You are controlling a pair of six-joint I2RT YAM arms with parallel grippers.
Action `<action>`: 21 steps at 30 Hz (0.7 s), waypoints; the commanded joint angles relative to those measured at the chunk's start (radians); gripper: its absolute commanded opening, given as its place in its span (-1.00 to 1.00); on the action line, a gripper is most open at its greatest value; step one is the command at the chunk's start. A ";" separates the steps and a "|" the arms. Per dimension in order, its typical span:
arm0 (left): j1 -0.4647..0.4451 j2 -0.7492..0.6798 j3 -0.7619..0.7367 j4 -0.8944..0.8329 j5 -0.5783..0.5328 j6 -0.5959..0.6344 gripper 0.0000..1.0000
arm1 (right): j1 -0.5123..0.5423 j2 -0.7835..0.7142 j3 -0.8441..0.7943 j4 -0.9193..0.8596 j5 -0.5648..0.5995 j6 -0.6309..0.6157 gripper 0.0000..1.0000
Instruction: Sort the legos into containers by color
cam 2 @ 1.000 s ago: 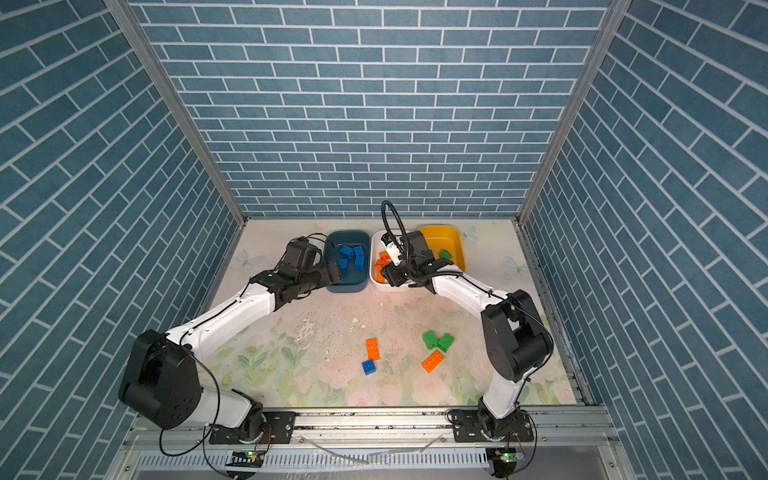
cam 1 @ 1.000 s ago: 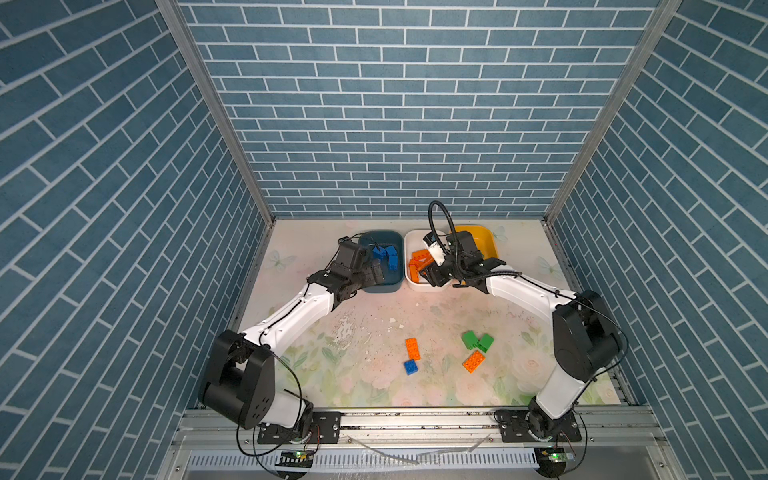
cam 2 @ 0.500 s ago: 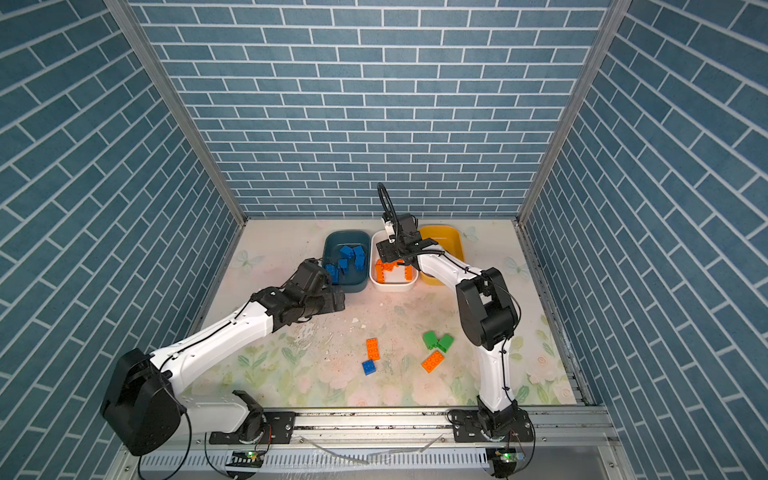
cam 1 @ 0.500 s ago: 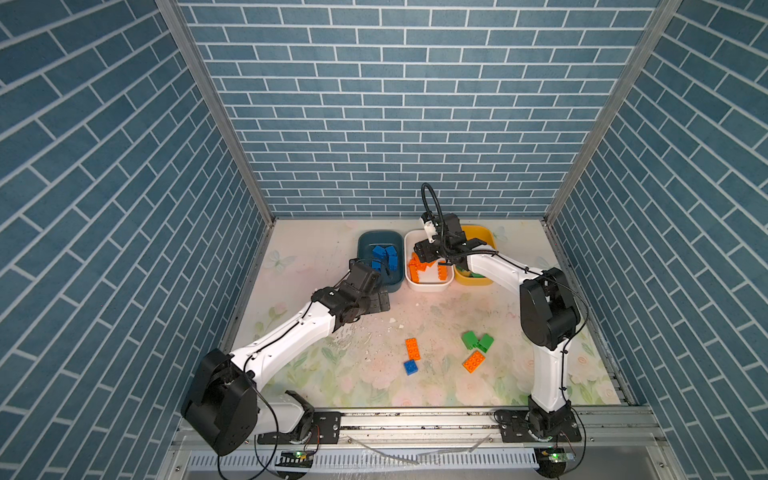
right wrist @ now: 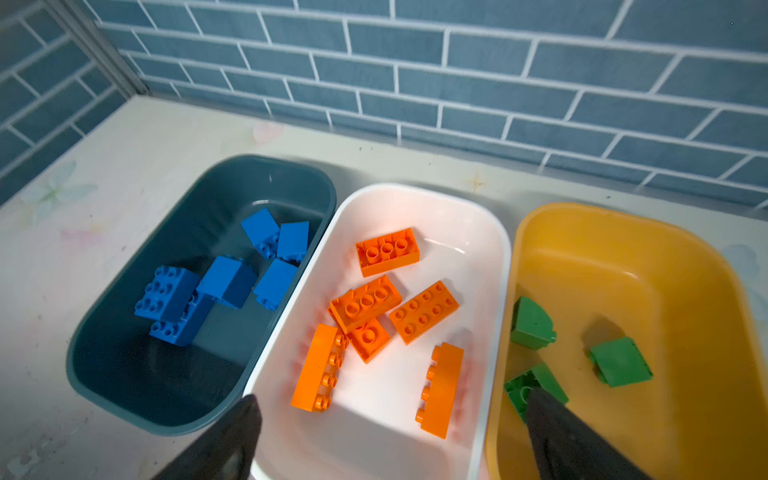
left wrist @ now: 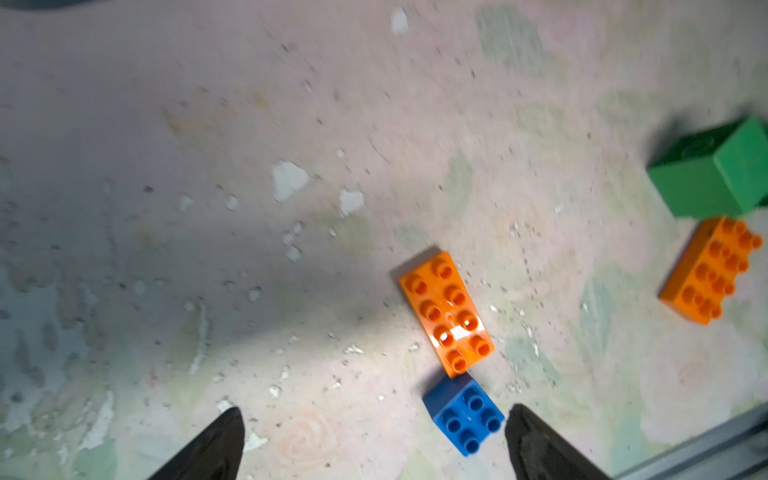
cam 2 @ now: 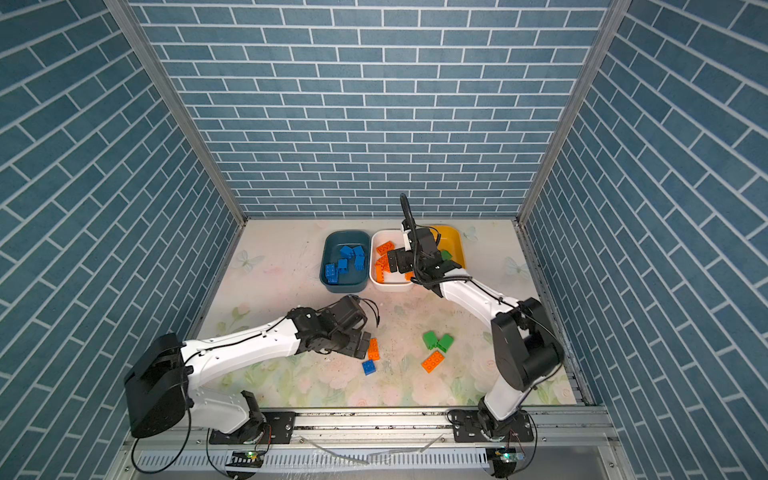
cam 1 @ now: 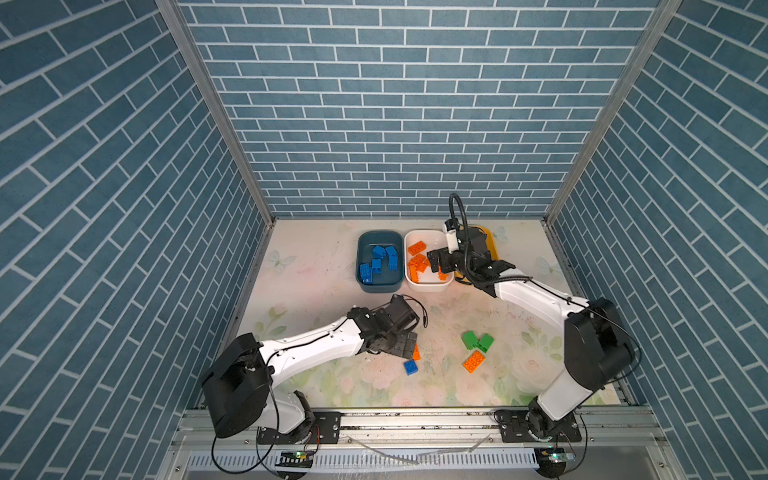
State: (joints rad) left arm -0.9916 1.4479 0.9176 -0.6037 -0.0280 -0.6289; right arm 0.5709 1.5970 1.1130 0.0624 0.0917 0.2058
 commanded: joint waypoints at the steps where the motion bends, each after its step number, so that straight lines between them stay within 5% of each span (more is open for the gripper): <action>1: -0.071 0.067 0.049 -0.044 0.039 0.015 0.99 | -0.003 -0.098 -0.130 0.118 0.109 0.092 0.98; 10: -0.132 0.308 0.185 -0.108 -0.004 -0.038 0.88 | -0.006 -0.243 -0.249 0.075 0.187 0.100 0.98; 21: -0.133 0.347 0.171 -0.108 -0.001 -0.055 0.54 | -0.006 -0.293 -0.294 0.040 0.212 0.102 0.98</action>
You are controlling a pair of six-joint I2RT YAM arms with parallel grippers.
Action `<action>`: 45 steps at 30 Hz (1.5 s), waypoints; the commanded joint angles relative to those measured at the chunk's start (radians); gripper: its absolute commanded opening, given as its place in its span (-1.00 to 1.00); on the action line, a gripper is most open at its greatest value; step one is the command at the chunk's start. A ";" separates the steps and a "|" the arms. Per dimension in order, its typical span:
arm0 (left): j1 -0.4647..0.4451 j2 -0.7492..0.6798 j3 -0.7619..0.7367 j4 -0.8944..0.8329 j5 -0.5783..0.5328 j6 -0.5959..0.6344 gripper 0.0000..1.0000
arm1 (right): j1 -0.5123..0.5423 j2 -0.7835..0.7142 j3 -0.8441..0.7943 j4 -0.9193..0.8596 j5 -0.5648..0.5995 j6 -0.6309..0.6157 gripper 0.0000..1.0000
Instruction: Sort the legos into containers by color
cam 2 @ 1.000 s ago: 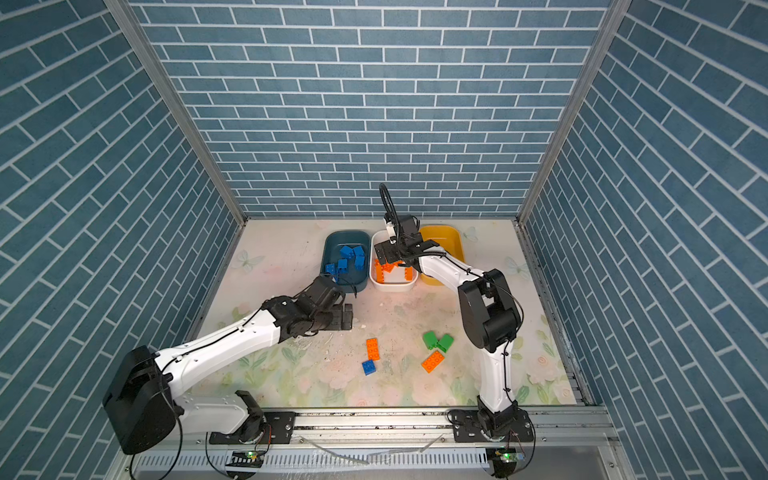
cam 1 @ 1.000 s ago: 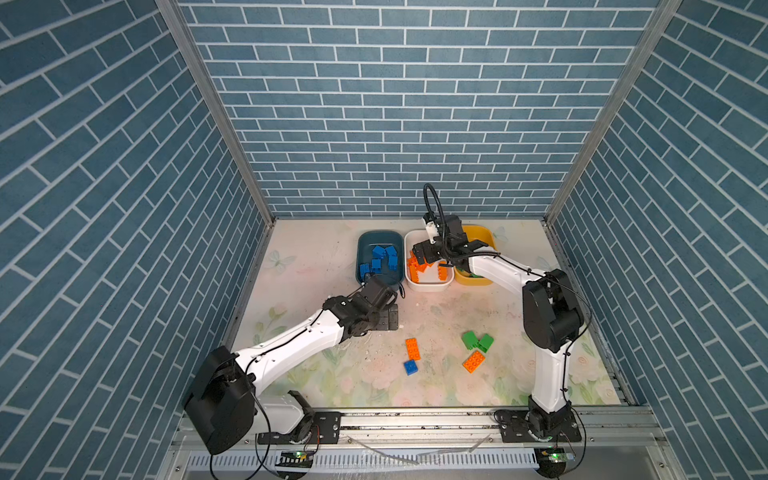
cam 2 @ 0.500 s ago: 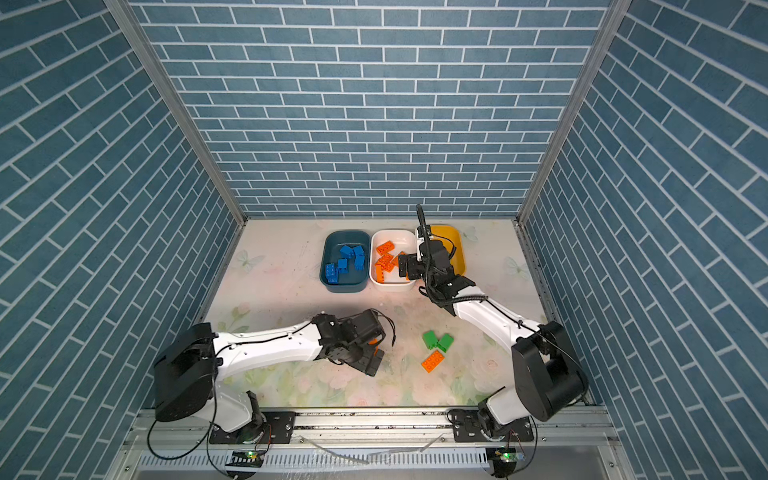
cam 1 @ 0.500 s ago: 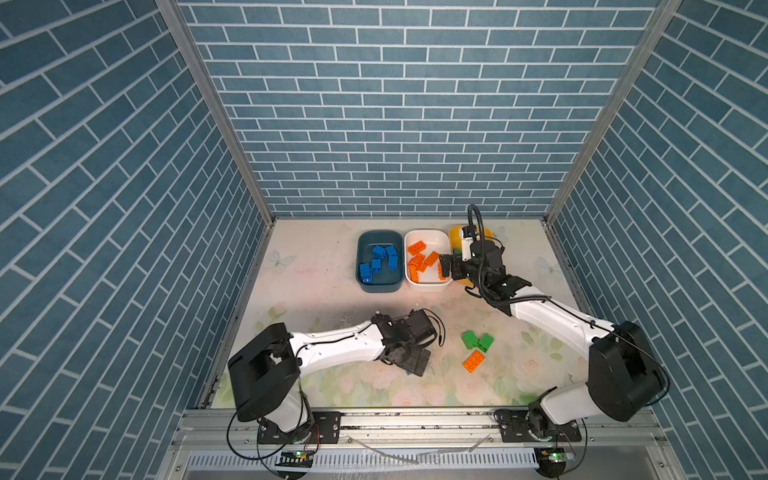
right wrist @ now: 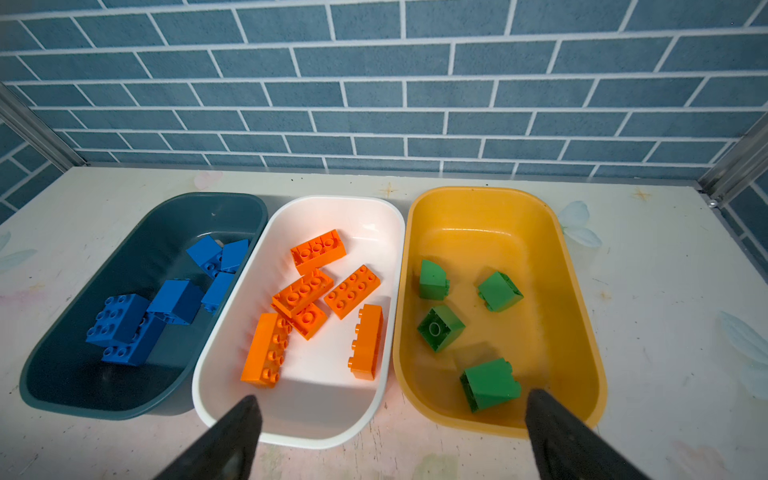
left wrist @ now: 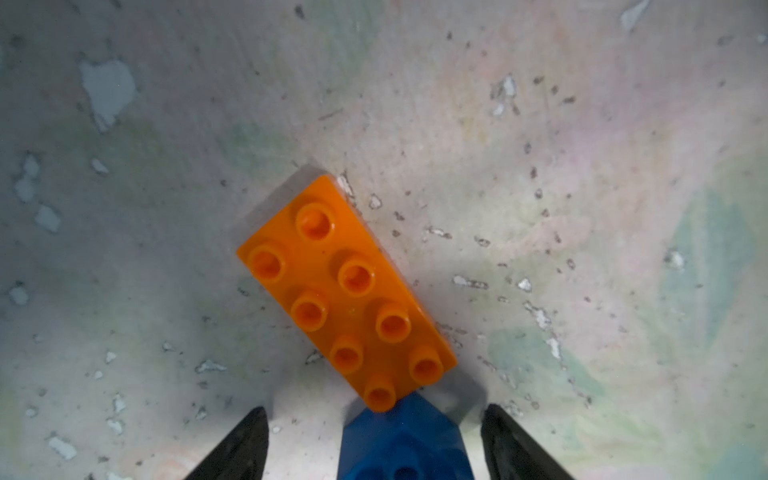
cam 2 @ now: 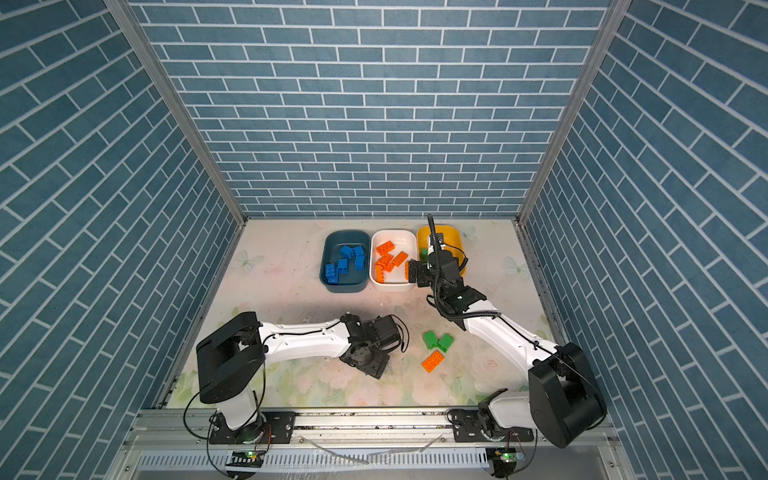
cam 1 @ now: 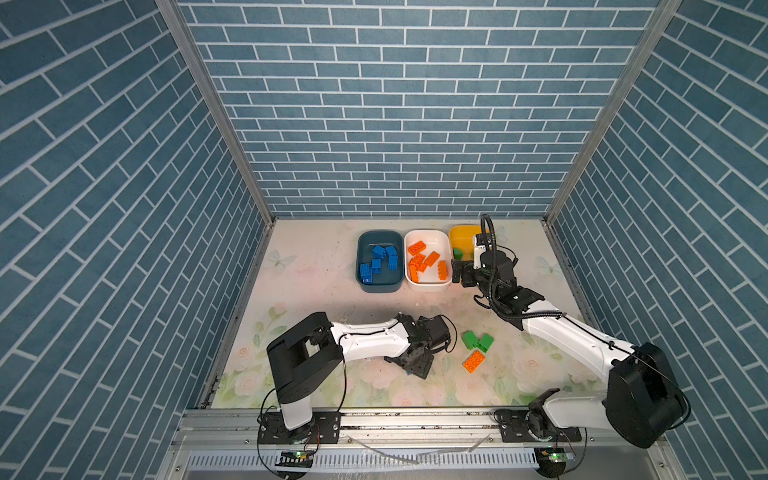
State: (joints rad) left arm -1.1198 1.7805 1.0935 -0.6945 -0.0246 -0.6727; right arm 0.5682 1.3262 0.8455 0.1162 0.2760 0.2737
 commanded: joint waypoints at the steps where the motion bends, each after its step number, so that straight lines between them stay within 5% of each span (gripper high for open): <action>1: -0.005 0.011 -0.011 -0.014 -0.002 -0.013 0.48 | -0.004 -0.024 -0.028 -0.018 0.035 0.037 0.98; 21: 0.005 -0.062 -0.107 0.041 0.014 -0.059 -0.35 | -0.004 -0.030 -0.010 -0.066 0.085 0.047 0.97; 32: 0.133 -0.215 -0.104 0.033 -0.056 0.008 -0.43 | -0.007 0.003 0.006 -0.122 0.031 0.073 0.98; 35: 0.181 -0.222 -0.079 -0.003 -0.040 0.055 -0.33 | -0.007 0.005 0.006 -0.142 0.018 0.071 0.98; 39: 0.179 -0.236 -0.092 -0.018 0.043 0.080 0.16 | -0.007 0.002 0.004 -0.176 0.033 0.057 0.98; 45: 0.088 -0.241 -0.183 0.010 0.154 0.072 0.62 | -0.007 0.014 -0.003 -0.171 0.034 0.066 0.98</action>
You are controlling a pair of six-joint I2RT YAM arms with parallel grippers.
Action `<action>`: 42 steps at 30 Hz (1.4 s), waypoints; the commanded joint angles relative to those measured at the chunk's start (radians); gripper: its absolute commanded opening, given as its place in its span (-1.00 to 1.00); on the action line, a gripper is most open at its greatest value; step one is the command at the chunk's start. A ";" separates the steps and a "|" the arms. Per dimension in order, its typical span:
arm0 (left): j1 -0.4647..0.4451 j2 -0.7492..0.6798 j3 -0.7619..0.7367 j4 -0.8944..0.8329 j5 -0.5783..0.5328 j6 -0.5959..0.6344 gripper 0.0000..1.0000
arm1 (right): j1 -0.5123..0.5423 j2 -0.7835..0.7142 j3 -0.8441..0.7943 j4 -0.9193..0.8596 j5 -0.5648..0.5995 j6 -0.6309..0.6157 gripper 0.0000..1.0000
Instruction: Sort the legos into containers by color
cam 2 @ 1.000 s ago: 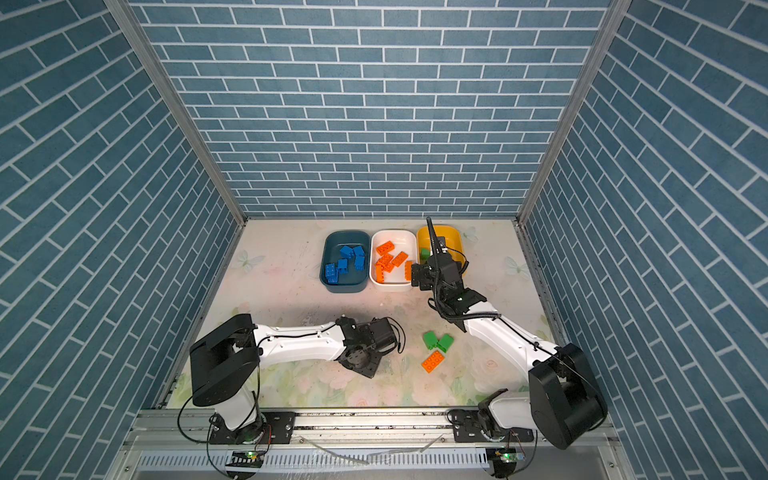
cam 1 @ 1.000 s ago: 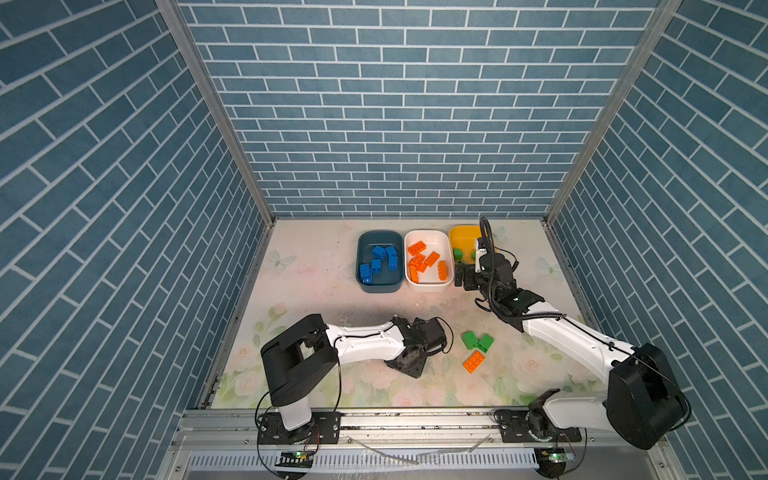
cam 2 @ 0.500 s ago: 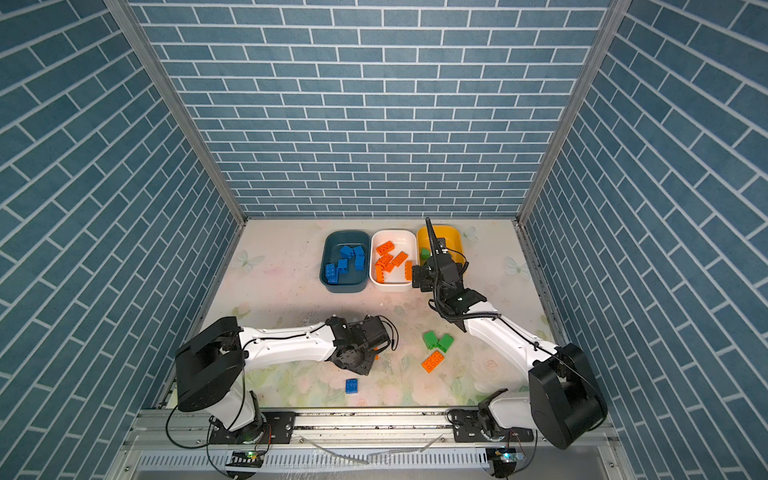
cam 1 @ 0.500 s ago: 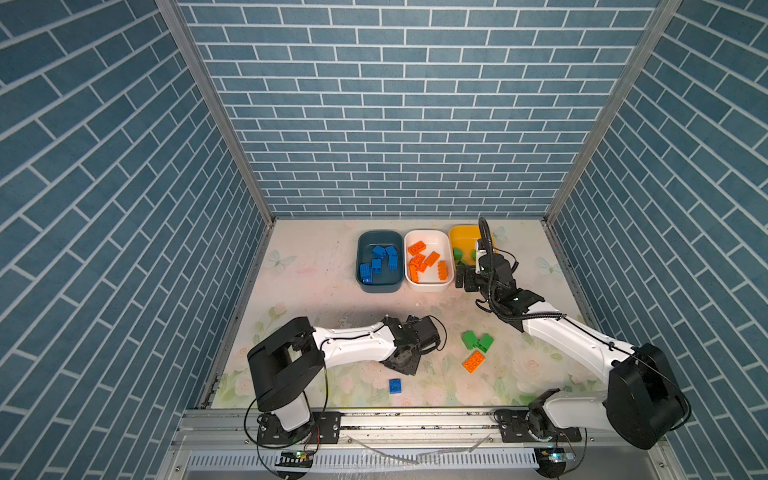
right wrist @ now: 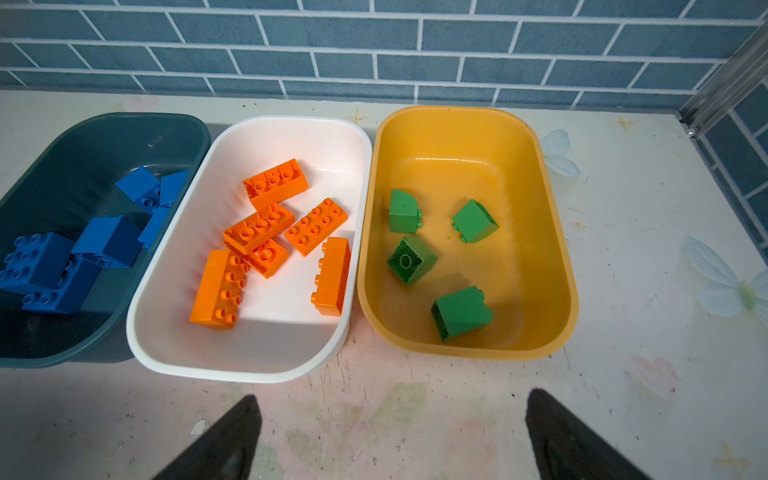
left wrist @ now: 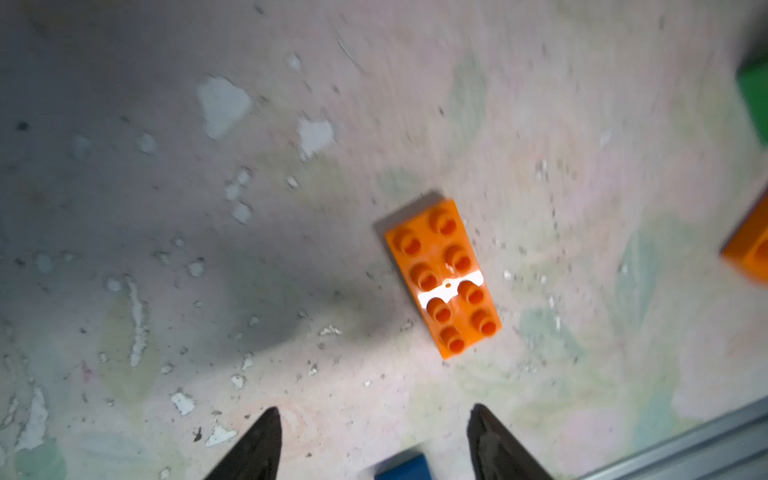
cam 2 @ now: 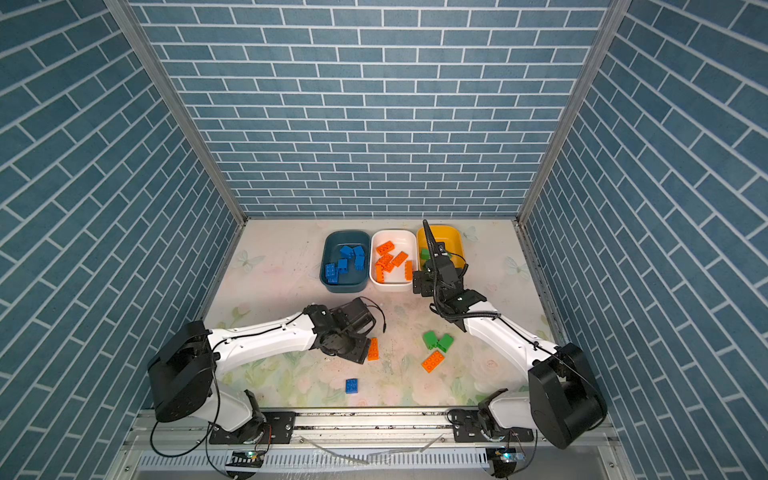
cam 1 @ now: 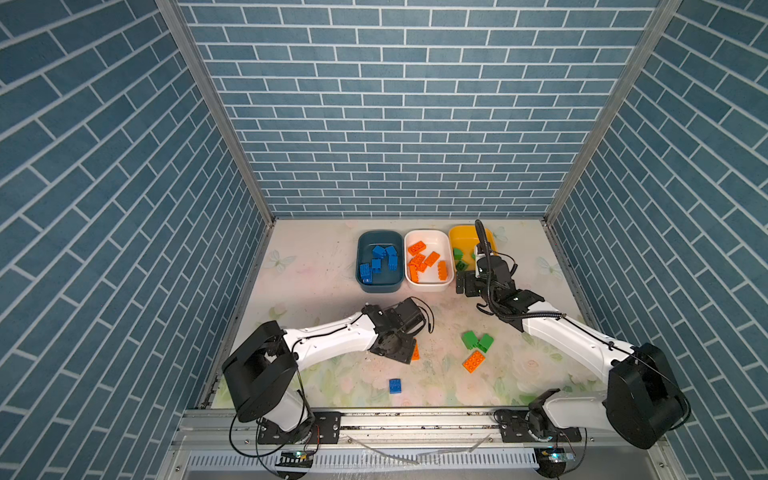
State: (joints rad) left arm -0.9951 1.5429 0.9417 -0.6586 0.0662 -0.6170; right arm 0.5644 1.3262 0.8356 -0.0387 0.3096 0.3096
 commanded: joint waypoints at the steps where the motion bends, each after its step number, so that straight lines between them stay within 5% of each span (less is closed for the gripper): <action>1: -0.045 0.007 -0.039 -0.033 0.074 0.017 0.66 | -0.003 0.019 0.010 -0.015 -0.004 0.034 0.97; 6: -0.067 0.026 -0.095 -0.018 0.107 -0.016 0.69 | -0.003 0.043 0.032 -0.032 -0.033 0.037 0.95; 13: -0.097 0.041 -0.123 0.015 0.141 -0.065 0.49 | -0.004 0.033 0.024 -0.044 -0.041 0.047 0.93; 18: -0.133 0.064 -0.113 -0.005 0.152 -0.074 0.13 | -0.004 0.024 0.010 -0.050 -0.035 0.042 0.93; 32: -0.156 0.031 -0.100 -0.052 0.081 -0.092 -0.32 | -0.003 0.011 -0.012 -0.059 -0.023 0.040 0.92; 36: -0.155 0.036 -0.085 -0.073 0.075 -0.068 -0.23 | -0.003 0.014 -0.012 -0.063 -0.018 0.036 0.92; 42: -0.158 -0.051 -0.110 -0.084 0.090 -0.047 0.41 | -0.003 0.028 -0.011 -0.065 -0.019 0.037 0.92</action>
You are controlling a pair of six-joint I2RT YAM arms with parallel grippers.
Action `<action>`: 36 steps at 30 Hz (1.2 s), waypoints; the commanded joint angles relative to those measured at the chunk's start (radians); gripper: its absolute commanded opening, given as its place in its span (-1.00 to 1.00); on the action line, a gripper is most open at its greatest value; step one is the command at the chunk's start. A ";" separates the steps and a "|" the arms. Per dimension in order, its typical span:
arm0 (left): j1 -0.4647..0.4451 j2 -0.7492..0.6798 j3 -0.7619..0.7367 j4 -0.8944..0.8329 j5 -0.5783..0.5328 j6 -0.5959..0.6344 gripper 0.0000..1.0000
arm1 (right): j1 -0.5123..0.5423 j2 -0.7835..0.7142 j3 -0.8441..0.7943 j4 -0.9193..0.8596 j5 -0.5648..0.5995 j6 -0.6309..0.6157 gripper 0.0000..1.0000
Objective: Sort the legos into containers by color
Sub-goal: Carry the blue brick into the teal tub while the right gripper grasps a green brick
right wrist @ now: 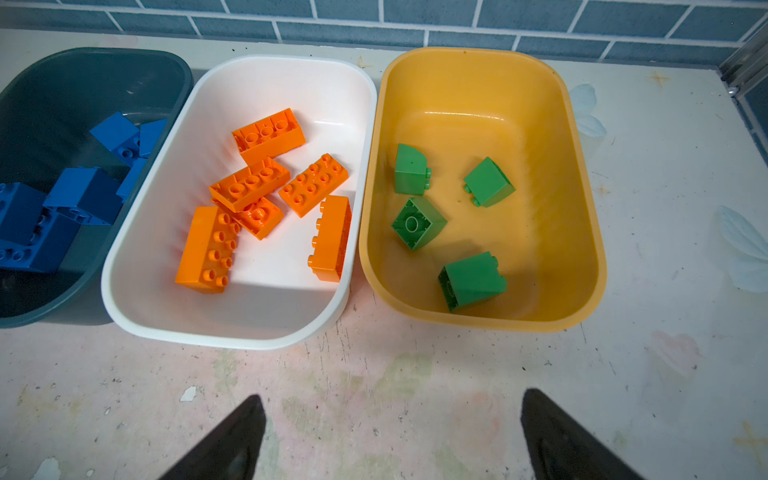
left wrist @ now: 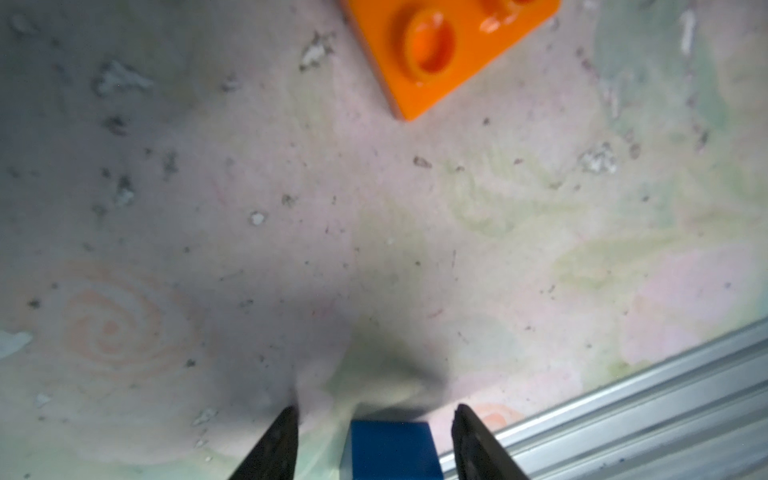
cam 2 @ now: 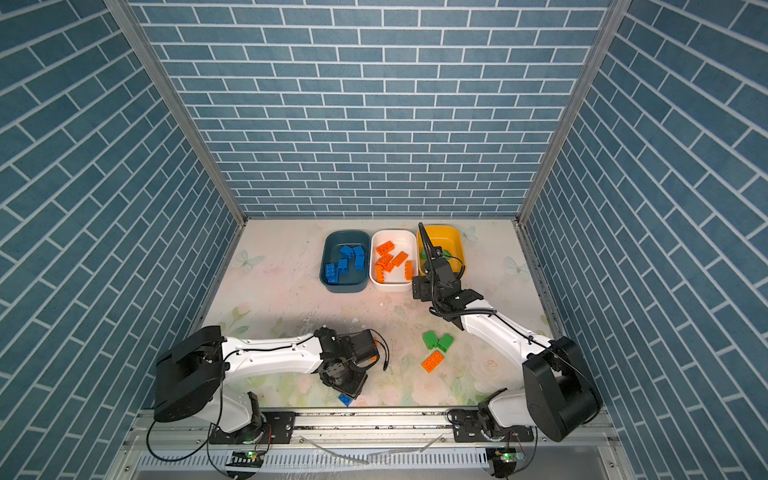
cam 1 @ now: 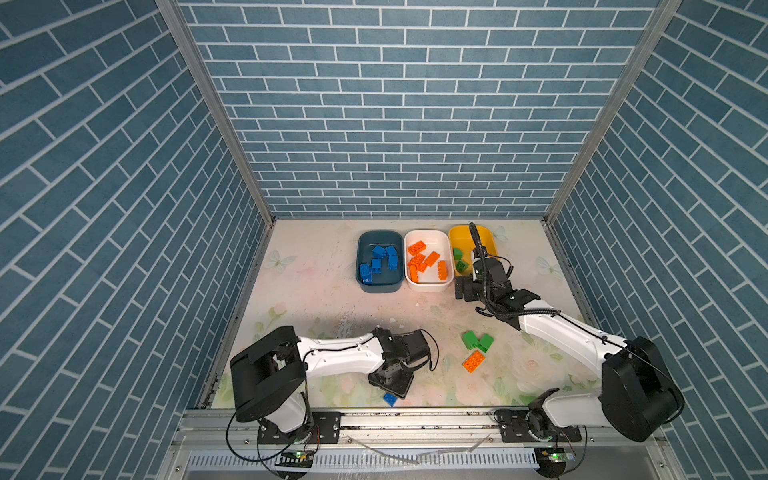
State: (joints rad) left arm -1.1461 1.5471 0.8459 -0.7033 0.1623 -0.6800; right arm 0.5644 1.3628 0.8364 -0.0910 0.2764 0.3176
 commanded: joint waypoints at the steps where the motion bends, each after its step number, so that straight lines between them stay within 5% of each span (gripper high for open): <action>1: -0.011 -0.066 -0.022 -0.037 0.002 0.022 0.45 | -0.003 -0.007 -0.013 -0.012 0.015 0.029 0.92; 6: -0.051 -0.068 -0.048 -0.008 0.048 0.057 0.50 | -0.003 0.000 -0.013 -0.006 0.012 0.029 0.92; 11: -0.100 0.012 -0.027 -0.056 -0.032 0.075 0.42 | -0.003 -0.002 -0.014 -0.007 0.002 0.028 0.92; 25: -0.107 0.000 -0.016 -0.050 -0.150 0.076 -0.33 | -0.003 -0.027 -0.024 -0.031 0.008 0.029 0.91; 28: -0.032 -0.038 0.009 -0.044 -0.162 0.106 -0.38 | -0.003 -0.023 -0.027 -0.034 -0.017 0.031 0.91; 36: 0.338 -0.080 0.205 -0.034 -0.214 0.212 -0.42 | -0.005 -0.035 -0.066 -0.166 -0.056 0.114 0.93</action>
State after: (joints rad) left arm -0.8993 1.4830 0.9798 -0.7403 0.0082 -0.5301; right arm 0.5644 1.3567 0.8165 -0.1658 0.2306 0.3458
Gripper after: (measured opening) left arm 0.356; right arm 0.960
